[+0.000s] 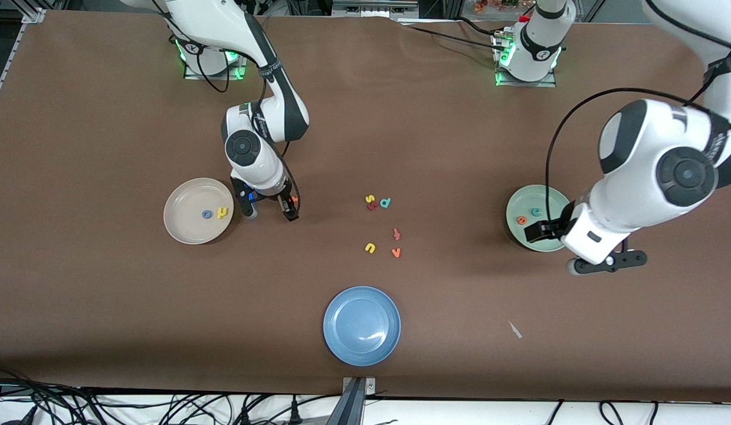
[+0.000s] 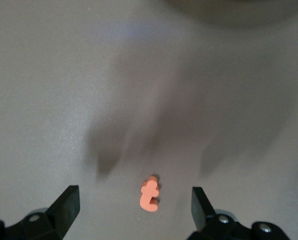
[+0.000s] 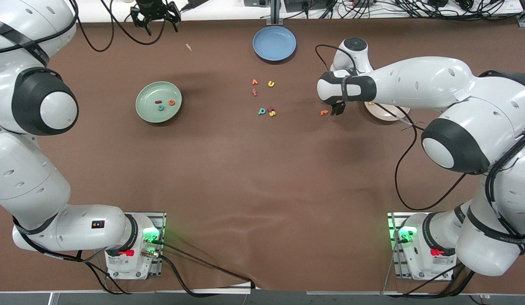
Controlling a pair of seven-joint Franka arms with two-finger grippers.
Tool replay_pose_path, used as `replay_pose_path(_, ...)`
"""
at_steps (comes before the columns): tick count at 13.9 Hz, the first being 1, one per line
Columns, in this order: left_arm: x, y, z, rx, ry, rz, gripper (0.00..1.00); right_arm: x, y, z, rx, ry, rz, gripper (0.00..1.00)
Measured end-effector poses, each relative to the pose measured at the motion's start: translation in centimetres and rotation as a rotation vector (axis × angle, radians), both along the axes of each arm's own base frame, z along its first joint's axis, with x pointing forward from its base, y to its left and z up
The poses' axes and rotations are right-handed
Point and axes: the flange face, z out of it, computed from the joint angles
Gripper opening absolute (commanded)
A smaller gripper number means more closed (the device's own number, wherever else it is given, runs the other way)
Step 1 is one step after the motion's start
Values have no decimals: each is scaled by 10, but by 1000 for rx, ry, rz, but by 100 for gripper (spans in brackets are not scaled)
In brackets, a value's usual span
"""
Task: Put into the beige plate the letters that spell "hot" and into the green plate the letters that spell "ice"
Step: 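Grasp the t with the right gripper while the left gripper withdraws, then place the orange t on the beige plate with the right gripper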
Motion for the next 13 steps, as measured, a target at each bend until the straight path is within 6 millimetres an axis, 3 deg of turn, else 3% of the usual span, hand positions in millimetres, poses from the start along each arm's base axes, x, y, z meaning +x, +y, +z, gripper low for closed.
replay_pose_path(6,-12,12,57,9,-60,-36,100,-14,10,-22,18,-19,-5,86)
replay_pose_path(9,-29,22,98,27,-44,-25,100,-14,11,-23,17,-20,-5,67)
replay_pose_path(13,-53,49,151,53,-73,-109,100,-14,11,-20,21,-24,-5,32)
